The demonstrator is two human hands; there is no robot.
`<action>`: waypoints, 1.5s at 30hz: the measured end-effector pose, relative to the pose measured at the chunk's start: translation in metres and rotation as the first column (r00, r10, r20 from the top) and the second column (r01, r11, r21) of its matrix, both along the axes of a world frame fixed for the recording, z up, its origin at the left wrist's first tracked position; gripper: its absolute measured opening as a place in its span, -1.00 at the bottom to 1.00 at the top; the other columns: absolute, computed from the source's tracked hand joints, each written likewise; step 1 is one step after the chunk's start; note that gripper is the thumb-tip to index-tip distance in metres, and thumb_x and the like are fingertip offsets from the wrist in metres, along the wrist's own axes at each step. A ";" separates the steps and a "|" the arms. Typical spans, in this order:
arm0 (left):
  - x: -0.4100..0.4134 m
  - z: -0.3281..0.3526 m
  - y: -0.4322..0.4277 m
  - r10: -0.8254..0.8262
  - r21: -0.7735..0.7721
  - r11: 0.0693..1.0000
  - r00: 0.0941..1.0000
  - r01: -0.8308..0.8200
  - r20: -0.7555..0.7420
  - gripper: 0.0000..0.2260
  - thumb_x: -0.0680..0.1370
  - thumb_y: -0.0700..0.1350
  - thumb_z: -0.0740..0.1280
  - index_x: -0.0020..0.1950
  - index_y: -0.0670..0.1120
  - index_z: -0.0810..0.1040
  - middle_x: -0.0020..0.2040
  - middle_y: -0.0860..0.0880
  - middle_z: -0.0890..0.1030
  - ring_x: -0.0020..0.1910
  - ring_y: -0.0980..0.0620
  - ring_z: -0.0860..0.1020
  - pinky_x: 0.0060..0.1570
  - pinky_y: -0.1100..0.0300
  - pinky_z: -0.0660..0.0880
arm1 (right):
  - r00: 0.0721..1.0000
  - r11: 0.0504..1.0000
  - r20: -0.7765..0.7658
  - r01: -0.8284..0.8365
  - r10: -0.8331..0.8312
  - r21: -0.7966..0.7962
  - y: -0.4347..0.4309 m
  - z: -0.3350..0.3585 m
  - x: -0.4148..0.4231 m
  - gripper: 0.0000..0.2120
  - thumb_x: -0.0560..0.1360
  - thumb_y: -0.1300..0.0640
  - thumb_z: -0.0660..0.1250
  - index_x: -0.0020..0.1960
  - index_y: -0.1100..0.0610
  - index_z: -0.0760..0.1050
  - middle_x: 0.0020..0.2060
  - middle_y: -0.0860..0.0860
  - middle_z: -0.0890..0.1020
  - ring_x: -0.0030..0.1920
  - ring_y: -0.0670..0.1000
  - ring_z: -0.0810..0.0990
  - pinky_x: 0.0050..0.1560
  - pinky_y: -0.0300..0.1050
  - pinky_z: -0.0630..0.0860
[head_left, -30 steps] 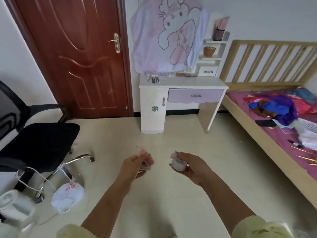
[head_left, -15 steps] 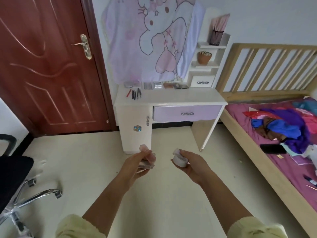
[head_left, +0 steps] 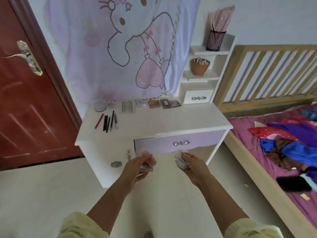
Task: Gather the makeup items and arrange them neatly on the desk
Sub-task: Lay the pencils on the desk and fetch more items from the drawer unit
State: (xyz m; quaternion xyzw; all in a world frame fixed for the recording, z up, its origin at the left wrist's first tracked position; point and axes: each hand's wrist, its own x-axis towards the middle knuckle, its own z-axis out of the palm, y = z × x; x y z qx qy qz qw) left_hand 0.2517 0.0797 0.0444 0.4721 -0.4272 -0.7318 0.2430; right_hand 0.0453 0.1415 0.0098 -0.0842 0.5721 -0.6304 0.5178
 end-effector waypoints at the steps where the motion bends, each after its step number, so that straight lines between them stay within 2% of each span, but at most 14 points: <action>1: -0.012 0.001 -0.022 -0.003 -0.003 1.000 1.000 0.003 0.001 -0.76 0.50 -0.02 0.38 -0.35 -0.06 0.58 -0.20 -0.09 0.58 -0.21 0.02 0.53 -0.15 0.22 0.40 | 1.000 1.000 0.001 0.012 -0.012 0.003 -0.020 0.000 -0.012 -0.76 0.56 0.26 0.32 0.19 0.36 0.51 0.01 0.18 0.62 -0.01 0.08 0.61 -0.07 -0.14 0.60; 4: -0.044 0.005 -0.079 0.006 -0.018 1.000 1.000 -0.006 0.027 -0.75 0.51 -0.01 0.37 -0.36 -0.03 0.59 -0.21 -0.09 0.56 -0.21 0.02 0.51 -0.18 0.23 0.40 | 0.999 0.999 0.008 -0.051 0.051 -0.008 -0.072 0.004 -0.045 -0.78 0.57 0.23 0.31 0.14 0.35 0.55 0.10 0.20 0.62 0.11 0.10 0.58 -0.06 -0.17 0.61; 7: -0.069 -0.007 -0.130 0.033 -0.003 0.999 0.998 -0.033 0.045 -0.79 0.50 0.00 0.38 -0.27 -0.08 0.59 -0.18 -0.07 0.58 -0.18 0.02 0.53 -0.15 0.23 0.42 | 0.991 0.992 0.038 -0.127 0.127 -0.016 -0.119 0.008 -0.067 -0.87 0.55 0.20 0.32 0.00 0.28 0.55 -0.11 0.17 0.51 -0.06 0.11 0.45 -0.08 -0.19 0.57; 9: -0.085 -0.020 -0.165 0.068 0.023 0.997 0.996 -0.069 0.066 -0.78 0.48 0.03 0.41 -0.13 -0.13 0.61 -0.16 -0.10 0.59 -0.15 0.00 0.56 -0.13 0.24 0.46 | 0.975 0.976 0.052 -0.213 0.215 -0.037 -0.155 0.010 -0.080 -0.88 0.49 0.15 0.36 -0.13 0.22 0.52 -0.25 0.11 0.43 -0.21 0.07 0.36 -0.20 -0.22 0.47; 12: -0.113 -0.043 -0.222 0.148 0.054 0.987 0.984 -0.154 0.102 -0.66 0.45 0.06 0.45 0.03 -0.19 0.62 -0.11 -0.13 0.63 -0.12 -0.01 0.60 -0.14 0.23 0.50 | 0.958 0.963 0.104 -0.265 0.268 -0.042 -0.222 -0.002 -0.104 -0.75 0.57 0.22 0.25 -0.28 0.17 0.50 -0.37 0.06 0.32 -0.34 0.02 0.24 -0.23 -0.20 0.37; 14: -0.124 -0.049 -0.246 0.189 0.058 0.979 0.973 -0.198 0.132 -0.68 0.46 0.03 0.45 0.05 -0.19 0.63 -0.04 -0.12 0.66 -0.07 -0.04 0.61 -0.15 0.22 0.51 | 0.963 0.969 0.108 -0.249 0.247 -0.002 -0.253 -0.009 -0.115 -0.78 0.59 0.25 0.24 -0.22 0.20 0.53 -0.40 0.03 0.39 -0.32 0.02 0.31 -0.17 -0.19 0.43; 17: -0.143 -0.065 -0.292 0.249 0.079 0.961 0.952 -0.266 0.179 -0.72 0.46 0.01 0.46 0.00 -0.19 0.62 -0.03 -0.15 0.66 -0.01 -0.08 0.63 -0.14 0.20 0.52 | 0.953 0.946 0.037 -0.302 0.300 0.116 -0.311 -0.031 -0.144 -0.83 0.57 0.20 0.31 -0.20 0.17 0.51 -0.32 0.01 0.51 -0.32 -0.03 0.51 -0.28 -0.19 0.51; 19: -0.153 -0.073 -0.316 0.263 0.074 0.955 0.937 -0.286 0.228 -0.78 0.46 0.00 0.46 -0.12 -0.17 0.62 -0.13 -0.15 0.65 -0.09 -0.09 0.62 -0.10 0.16 0.50 | 0.939 0.918 0.020 -0.340 0.344 0.203 -0.344 -0.042 -0.160 -0.85 0.56 0.18 0.34 -0.19 0.16 0.51 -0.27 0.03 0.52 -0.31 -0.04 0.52 -0.32 -0.20 0.51; 22: -0.164 -0.081 -0.349 0.271 0.036 0.955 0.917 -0.294 0.294 -0.78 0.47 0.01 0.46 -0.24 -0.12 0.60 -0.27 -0.09 0.61 -0.21 -0.04 0.54 -0.14 0.12 0.45 | 0.913 0.874 -0.036 -0.377 0.407 0.308 -0.389 -0.056 -0.171 -0.85 0.53 0.14 0.39 -0.03 0.25 0.56 -0.22 0.10 0.58 -0.22 0.04 0.56 -0.24 -0.15 0.51; 27: -0.176 -0.089 -0.391 0.227 -0.031 0.971 0.881 -0.235 0.414 -0.77 0.47 0.02 0.45 -0.29 -0.09 0.58 -0.27 0.00 0.56 -0.30 0.06 0.51 -0.23 0.21 0.45 | 0.790 0.834 -0.319 -0.399 0.524 0.381 -0.444 -0.072 -0.160 -0.82 0.49 0.08 0.44 -0.18 0.14 0.50 -0.24 0.08 0.57 -0.27 0.00 0.51 -0.29 -0.19 0.38; 33: -0.178 -0.092 -0.434 0.093 -0.049 0.996 0.862 -0.079 0.497 -0.68 0.48 -0.01 0.45 -0.49 0.09 0.57 -0.28 0.12 0.56 -0.22 0.12 0.53 -0.13 0.24 0.44 | 0.685 0.793 -0.407 -0.466 0.604 0.392 -0.485 -0.091 -0.147 -0.77 0.49 0.06 0.42 -0.16 0.21 0.48 -0.27 0.10 0.53 -0.26 -0.01 0.45 -0.30 -0.21 0.29; 36: -0.176 -0.094 -0.445 0.086 -0.076 0.996 0.837 -0.053 0.540 -0.71 0.46 0.03 0.46 -0.46 0.06 0.57 -0.30 0.14 0.59 -0.20 0.12 0.54 -0.09 0.19 0.46 | 0.653 0.791 -0.447 -0.480 0.611 0.379 -0.492 -0.092 -0.143 -0.76 0.50 0.07 0.40 -0.25 0.10 0.41 -0.34 -0.02 0.41 -0.33 -0.07 0.36 -0.39 -0.30 0.23; 41: -0.175 -0.102 -0.446 0.147 -0.104 0.989 0.784 -0.105 0.603 -0.73 0.44 0.06 0.47 -0.22 -0.14 0.60 -0.28 0.05 0.58 -0.28 0.09 0.51 -0.22 0.23 0.40 | 0.640 0.797 -0.475 -0.490 0.604 0.352 -0.494 -0.092 -0.132 -0.89 0.50 0.10 0.41 -0.11 0.12 0.51 -0.38 -0.14 0.41 -0.40 -0.22 0.36 -0.41 -0.42 0.28; 45: -0.177 -0.096 -0.442 0.218 -0.186 0.975 0.725 -0.126 0.653 -0.76 0.46 0.06 0.45 -0.21 -0.11 0.56 -0.21 0.02 0.60 -0.24 0.11 0.52 -0.28 0.25 0.37 | 0.680 0.814 -0.447 -0.483 0.581 0.322 -0.488 -0.093 -0.131 -0.91 0.51 0.10 0.41 -0.05 0.10 0.56 -0.39 -0.16 0.43 -0.42 -0.24 0.38 -0.37 -0.43 0.29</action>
